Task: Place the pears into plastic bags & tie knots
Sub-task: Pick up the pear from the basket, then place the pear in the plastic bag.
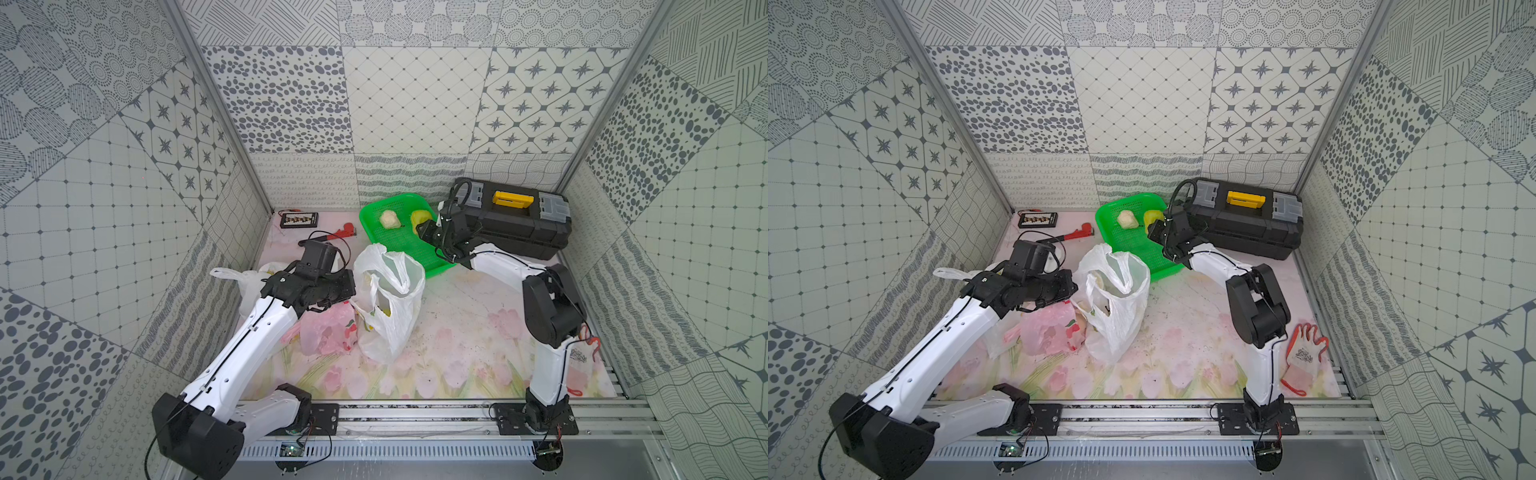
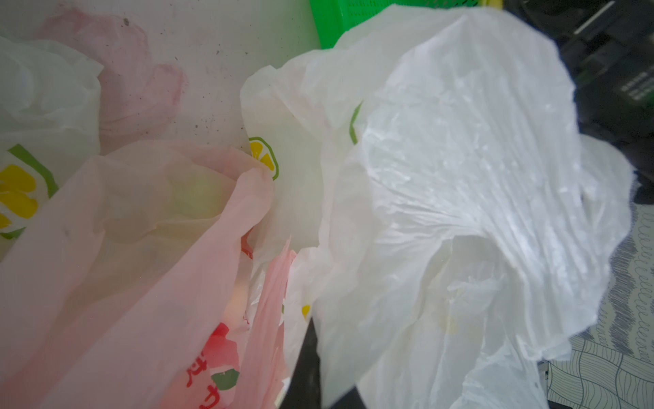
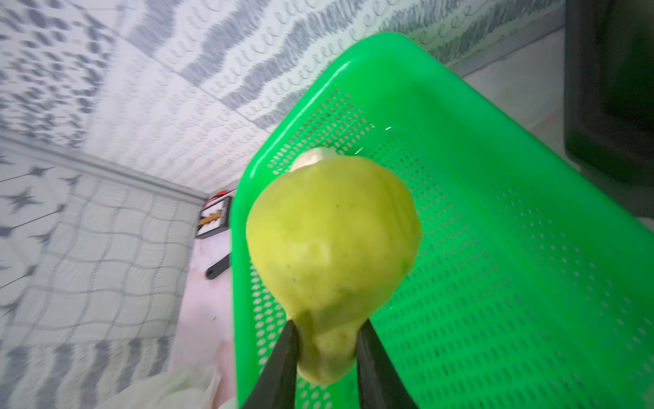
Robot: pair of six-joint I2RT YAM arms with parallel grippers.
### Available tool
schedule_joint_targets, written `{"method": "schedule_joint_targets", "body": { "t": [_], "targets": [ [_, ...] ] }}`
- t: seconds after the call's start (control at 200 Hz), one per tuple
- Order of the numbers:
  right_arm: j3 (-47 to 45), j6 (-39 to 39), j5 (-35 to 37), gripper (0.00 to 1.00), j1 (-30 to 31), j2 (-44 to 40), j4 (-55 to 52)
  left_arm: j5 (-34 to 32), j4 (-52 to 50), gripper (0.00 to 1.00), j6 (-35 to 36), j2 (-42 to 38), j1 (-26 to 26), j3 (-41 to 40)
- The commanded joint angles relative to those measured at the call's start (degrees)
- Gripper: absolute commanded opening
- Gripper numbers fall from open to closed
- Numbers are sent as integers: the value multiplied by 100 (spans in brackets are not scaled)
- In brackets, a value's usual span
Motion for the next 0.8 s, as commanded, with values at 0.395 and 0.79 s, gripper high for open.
{"method": "schedule_joint_targets", "body": {
  "t": [0.395, 0.79],
  "targets": [
    [-969, -1950, -1799, 30, 1017, -3227, -1689, 151, 165, 0, 568, 1068, -436, 1169],
    [-1203, -1857, -2181, 32, 1622, -2204, -2400, 365, 325, 0, 587, 1022, -517, 1121]
  ]
}}
